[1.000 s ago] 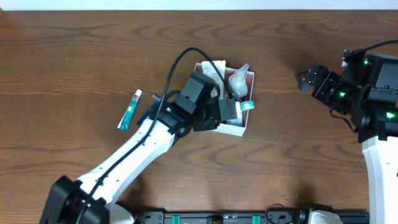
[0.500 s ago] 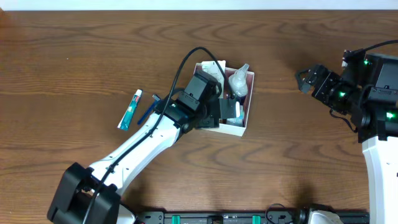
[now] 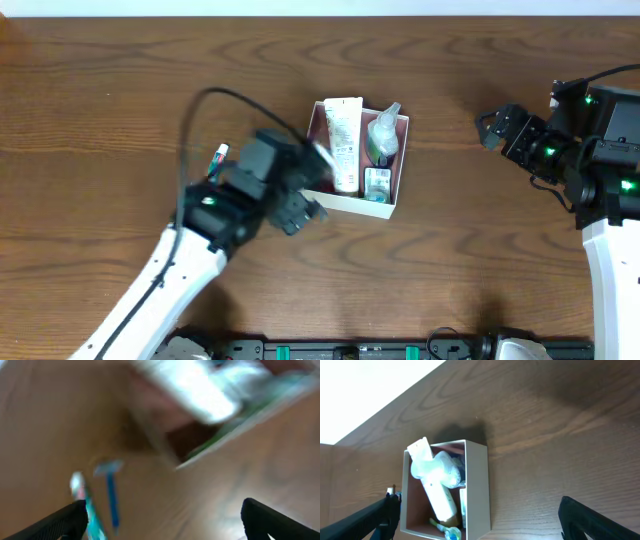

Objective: Pack container
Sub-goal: 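Carry the toothbrush into the box and release it, then grasp the Colgate toothpaste tube with the left gripper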

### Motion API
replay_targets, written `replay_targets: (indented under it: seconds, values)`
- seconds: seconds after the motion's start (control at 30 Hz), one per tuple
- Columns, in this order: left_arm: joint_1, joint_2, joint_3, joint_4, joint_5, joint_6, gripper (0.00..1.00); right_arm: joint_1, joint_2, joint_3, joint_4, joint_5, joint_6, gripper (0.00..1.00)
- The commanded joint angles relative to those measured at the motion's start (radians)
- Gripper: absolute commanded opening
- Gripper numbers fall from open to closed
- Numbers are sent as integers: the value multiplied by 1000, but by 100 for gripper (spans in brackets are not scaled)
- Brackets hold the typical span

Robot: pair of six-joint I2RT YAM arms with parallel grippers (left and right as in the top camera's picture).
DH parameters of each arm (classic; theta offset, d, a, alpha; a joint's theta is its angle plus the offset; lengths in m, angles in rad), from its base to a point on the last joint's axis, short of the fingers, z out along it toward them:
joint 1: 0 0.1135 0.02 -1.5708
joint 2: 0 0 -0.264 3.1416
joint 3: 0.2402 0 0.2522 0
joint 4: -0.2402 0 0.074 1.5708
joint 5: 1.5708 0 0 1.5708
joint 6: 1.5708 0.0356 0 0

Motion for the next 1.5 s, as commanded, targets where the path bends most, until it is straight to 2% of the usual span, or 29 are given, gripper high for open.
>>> replay_targets:
  seconds: [0.0,0.13,0.23,0.3,0.37,0.5,0.67,0.77,0.9,1.1,1.2,1.37,1.47]
  values:
    - [138,31,0,-13,-87,-326,98,-5,-7,13,-2,3,7,99]
    - [310,106,0,-5,-76,-481,98,-5,-7,13,-2,3,7,99]
    - [398,193,0,20,-28,-490,99,-5,-7,13,-2,3,7,99]
    - [434,263,0,54,-5,-484,96,-5,-7,13,-2,3,7,99]
    - [450,335,0,98,-2,-445,93,-5,-7,13,-2,3,7,99]
    - [452,454,0,193,-2,-339,93,-5,-7,13,-2,3,7,99]
    - [468,540,0,283,-12,-328,92,-5,-7,13,-2,3,7,99]
    - [487,570,0,307,-11,-328,81,-5,-7,13,-2,3,7,99]
    - [514,597,0,315,-11,-328,72,-5,-7,13,-2,3,7,99]
    - [525,649,0,315,0,-328,70,-5,-7,13,-2,3,7,99]
    - [524,661,0,318,-1,-328,56,-5,-7,13,-2,3,7,99]
    - [524,658,0,325,-1,-328,27,-5,-7,13,-2,3,7,99]
    - [524,643,0,308,0,-328,20,-5,-7,13,-2,3,7,99]
